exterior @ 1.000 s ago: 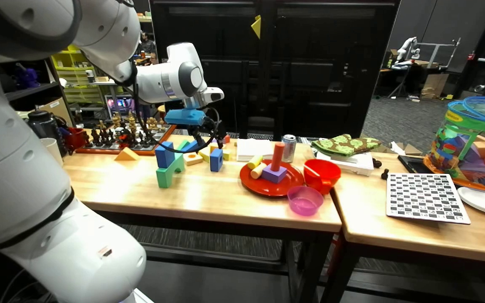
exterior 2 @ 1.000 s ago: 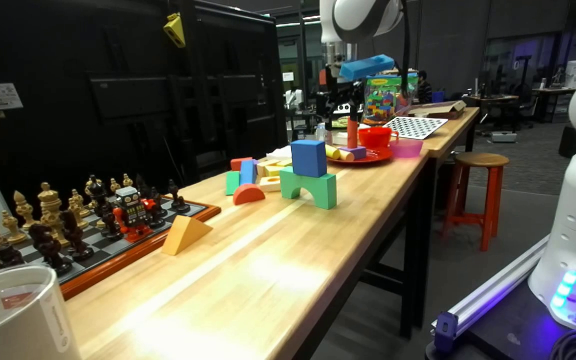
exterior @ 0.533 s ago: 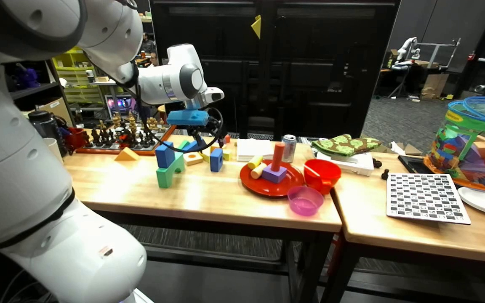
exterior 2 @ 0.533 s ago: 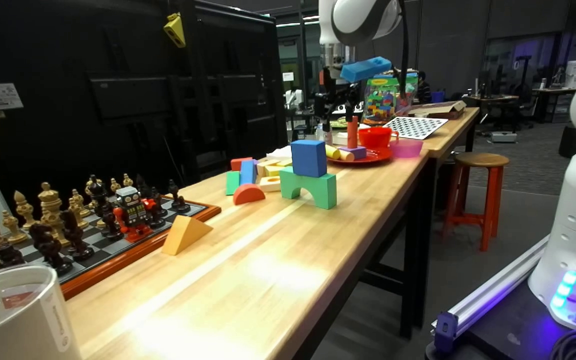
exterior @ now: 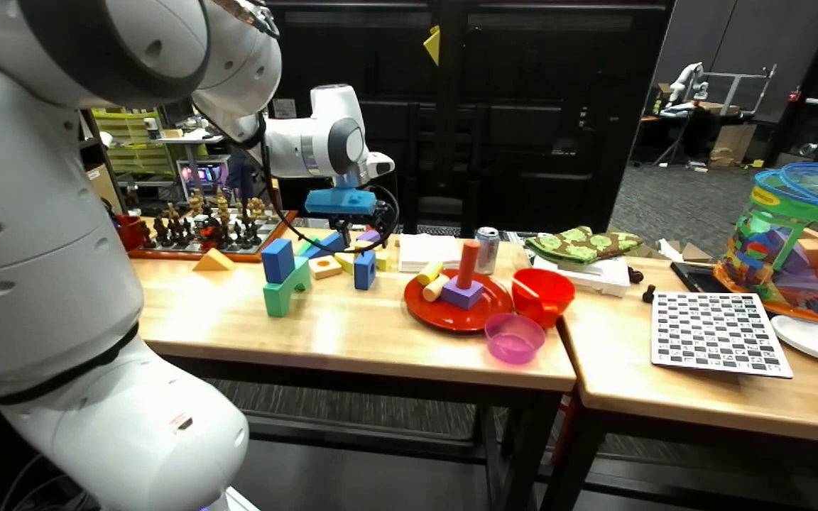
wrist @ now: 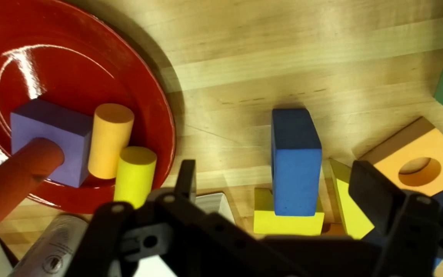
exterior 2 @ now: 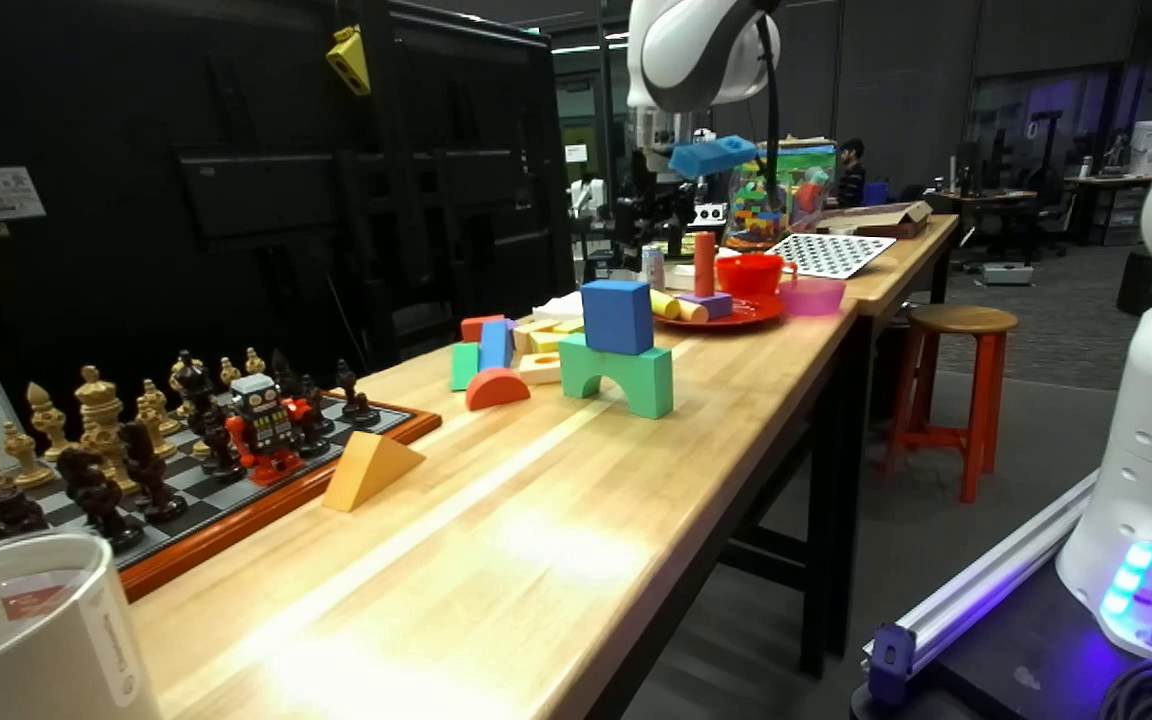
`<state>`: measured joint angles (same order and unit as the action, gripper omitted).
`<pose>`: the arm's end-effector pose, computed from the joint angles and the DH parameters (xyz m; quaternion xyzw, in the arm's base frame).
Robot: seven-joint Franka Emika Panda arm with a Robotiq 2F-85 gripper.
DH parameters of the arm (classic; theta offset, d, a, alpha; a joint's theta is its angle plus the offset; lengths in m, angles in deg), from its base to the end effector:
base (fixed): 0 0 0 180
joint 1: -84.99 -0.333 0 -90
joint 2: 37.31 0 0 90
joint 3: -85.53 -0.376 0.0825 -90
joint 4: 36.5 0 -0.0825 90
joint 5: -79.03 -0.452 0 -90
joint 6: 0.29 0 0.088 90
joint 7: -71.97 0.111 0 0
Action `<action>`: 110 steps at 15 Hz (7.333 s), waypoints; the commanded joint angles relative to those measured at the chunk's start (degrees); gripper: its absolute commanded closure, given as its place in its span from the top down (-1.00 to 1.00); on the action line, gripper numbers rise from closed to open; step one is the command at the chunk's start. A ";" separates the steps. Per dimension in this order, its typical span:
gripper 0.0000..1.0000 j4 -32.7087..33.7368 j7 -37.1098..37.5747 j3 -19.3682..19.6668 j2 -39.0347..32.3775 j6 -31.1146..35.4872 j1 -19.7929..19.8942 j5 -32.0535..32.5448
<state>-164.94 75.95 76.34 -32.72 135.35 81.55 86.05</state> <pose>0.5685 0.1267 0.4400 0.9868 0.1143 0.1084 0.0382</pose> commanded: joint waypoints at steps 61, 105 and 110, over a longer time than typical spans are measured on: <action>-0.70 5.64 4.89 -2.75 6.08 -17.87 -8.32 2.04; -0.70 9.30 -1.79 -6.47 8.50 -28.34 -11.99 -10.71; -0.70 9.42 -1.90 -6.33 8.16 -28.28 -11.94 -11.07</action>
<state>-156.34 75.54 69.52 -24.30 107.51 69.65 76.65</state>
